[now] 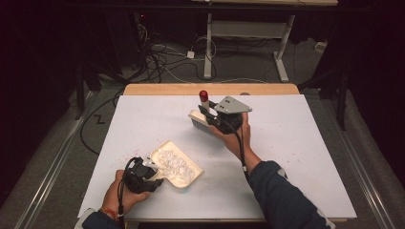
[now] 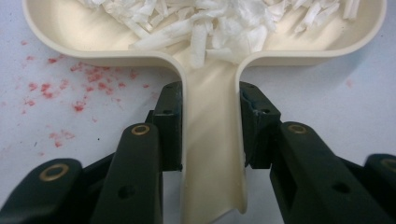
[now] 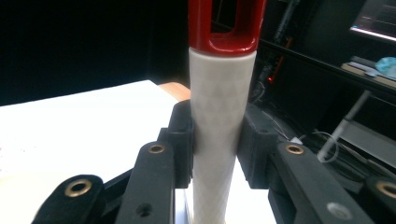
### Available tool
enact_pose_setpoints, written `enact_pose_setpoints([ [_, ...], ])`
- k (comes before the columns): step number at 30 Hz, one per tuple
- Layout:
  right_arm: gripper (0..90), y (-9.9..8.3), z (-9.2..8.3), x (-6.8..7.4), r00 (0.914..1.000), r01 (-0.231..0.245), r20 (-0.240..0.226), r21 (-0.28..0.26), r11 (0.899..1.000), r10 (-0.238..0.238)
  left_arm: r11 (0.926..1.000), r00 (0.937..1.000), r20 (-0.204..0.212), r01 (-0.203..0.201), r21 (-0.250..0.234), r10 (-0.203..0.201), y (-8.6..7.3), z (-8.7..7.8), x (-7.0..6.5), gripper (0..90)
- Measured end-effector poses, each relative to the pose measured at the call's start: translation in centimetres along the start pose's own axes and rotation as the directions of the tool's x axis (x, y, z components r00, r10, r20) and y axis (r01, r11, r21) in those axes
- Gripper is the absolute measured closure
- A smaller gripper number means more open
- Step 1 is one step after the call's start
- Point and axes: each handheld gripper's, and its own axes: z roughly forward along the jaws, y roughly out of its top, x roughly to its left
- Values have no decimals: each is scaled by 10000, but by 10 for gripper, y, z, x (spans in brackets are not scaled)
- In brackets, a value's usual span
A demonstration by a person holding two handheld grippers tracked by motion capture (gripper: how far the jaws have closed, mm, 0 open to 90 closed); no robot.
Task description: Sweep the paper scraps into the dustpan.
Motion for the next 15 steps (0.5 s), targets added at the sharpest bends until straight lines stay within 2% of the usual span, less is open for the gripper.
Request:
enact_pose_setpoints([
  [5,704,0,28,13,9995,69,-291,-234,9997,-76,10000,10000,47,-44,28,44,0,0,1,634],
  [7,704,1,35,19,9981,203,-578,-272,9994,-219,10000,10000,84,-37,46,37,0,0,2,634],
  [9,703,2,38,25,9950,540,-825,-248,9982,-559,9999,10000,10,-67,75,67,1,-1,1,634],
  [12,699,3,38,34,9862,873,-1403,-94,9961,-878,9999,10000,-2,-79,98,79,1,-1,0,634],
  [13,699,4,36,36,9810,975,-1672,-150,9951,-986,10000,10000,1,-49,73,49,1,-1,0,634],
  [15,701,5,31,39,9671,815,-2393,-277,9963,-858,10000,10000,31,-7,55,7,1,-2,0,634],
])
